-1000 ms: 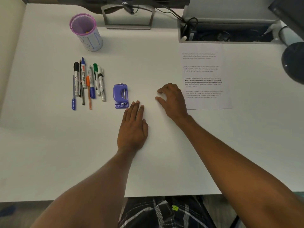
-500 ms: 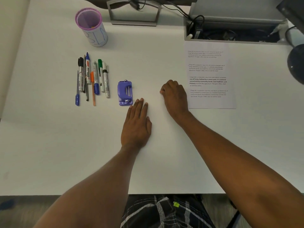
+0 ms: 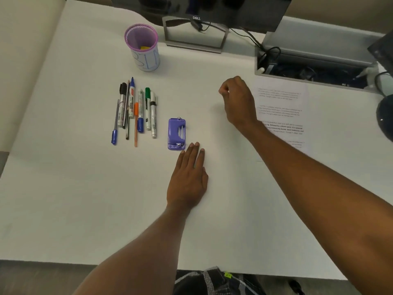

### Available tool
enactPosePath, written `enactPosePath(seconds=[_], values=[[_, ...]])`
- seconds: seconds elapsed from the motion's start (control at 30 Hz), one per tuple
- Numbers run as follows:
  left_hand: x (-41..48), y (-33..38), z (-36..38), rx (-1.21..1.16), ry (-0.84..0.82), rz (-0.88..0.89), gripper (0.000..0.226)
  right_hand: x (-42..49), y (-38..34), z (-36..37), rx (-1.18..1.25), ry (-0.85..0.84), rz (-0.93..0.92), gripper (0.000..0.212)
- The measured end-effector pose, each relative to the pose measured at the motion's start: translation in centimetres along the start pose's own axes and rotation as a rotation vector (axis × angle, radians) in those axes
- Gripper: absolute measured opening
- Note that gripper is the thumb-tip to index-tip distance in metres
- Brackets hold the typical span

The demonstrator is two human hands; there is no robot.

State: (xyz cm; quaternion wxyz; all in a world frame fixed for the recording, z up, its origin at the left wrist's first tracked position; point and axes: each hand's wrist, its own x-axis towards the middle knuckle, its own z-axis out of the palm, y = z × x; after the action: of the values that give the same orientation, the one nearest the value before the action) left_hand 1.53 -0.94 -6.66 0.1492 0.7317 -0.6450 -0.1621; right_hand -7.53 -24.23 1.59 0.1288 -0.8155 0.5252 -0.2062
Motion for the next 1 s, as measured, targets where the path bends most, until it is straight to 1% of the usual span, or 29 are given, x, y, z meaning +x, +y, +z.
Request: enactPosePath(seconds=[0.13,0.27,0.33,0.4,0.47,0.57,0.63,0.73,0.87,0.93,1.0], values=[[0.0,-0.1,0.2,-0.029,-0.015,-0.007,0.06,5.7,-5.1,0.6,0.053,0.043,-0.139,0.006],[-0.1,0.0,0.2,-0.021,-0.021,-0.026,0.063,10.9,-10.9,2.3,0.107,0.073,-0.251,0.008],[-0.1,0.0,0.1,-0.013,-0.021,-0.025,0.066,13.0,-13.3,3.4,0.099,0.08,-0.298,0.009],[-0.1,-0.1,-0.1,-0.012,-0.024,-0.011,0.066,15.0,-14.9,4.6,0.061,0.051,-0.33,0.009],[0.0,0.0,-0.3,-0.02,-0.025,0.005,0.065,16.7,-16.0,5.7,0.03,-0.021,-0.328,0.008],[0.1,0.0,-0.6,-0.014,-0.022,0.038,0.064,18.6,-16.9,6.9,-0.006,-0.143,-0.269,0.004],[0.2,0.0,-0.8,-0.012,-0.015,0.044,0.063,19.4,-17.0,7.3,-0.042,-0.186,-0.243,0.006],[0.2,0.0,-0.8,-0.008,-0.014,0.04,0.064,20.1,-17.1,7.5,-0.145,-0.241,-0.255,0.007],[0.0,-0.1,-0.5,-0.006,-0.02,0.043,0.065,20.1,-17.0,7.1,-0.13,-0.212,-0.241,0.016],[-0.1,0.0,-0.2,-0.009,-0.014,0.036,0.065,19.9,-17.1,6.7,-0.092,-0.161,-0.223,0.014],[-1.0,1.1,-0.2,-0.005,-0.019,0.068,0.064,18.5,-16.1,5.5,-0.078,-0.079,-0.233,0.011]])
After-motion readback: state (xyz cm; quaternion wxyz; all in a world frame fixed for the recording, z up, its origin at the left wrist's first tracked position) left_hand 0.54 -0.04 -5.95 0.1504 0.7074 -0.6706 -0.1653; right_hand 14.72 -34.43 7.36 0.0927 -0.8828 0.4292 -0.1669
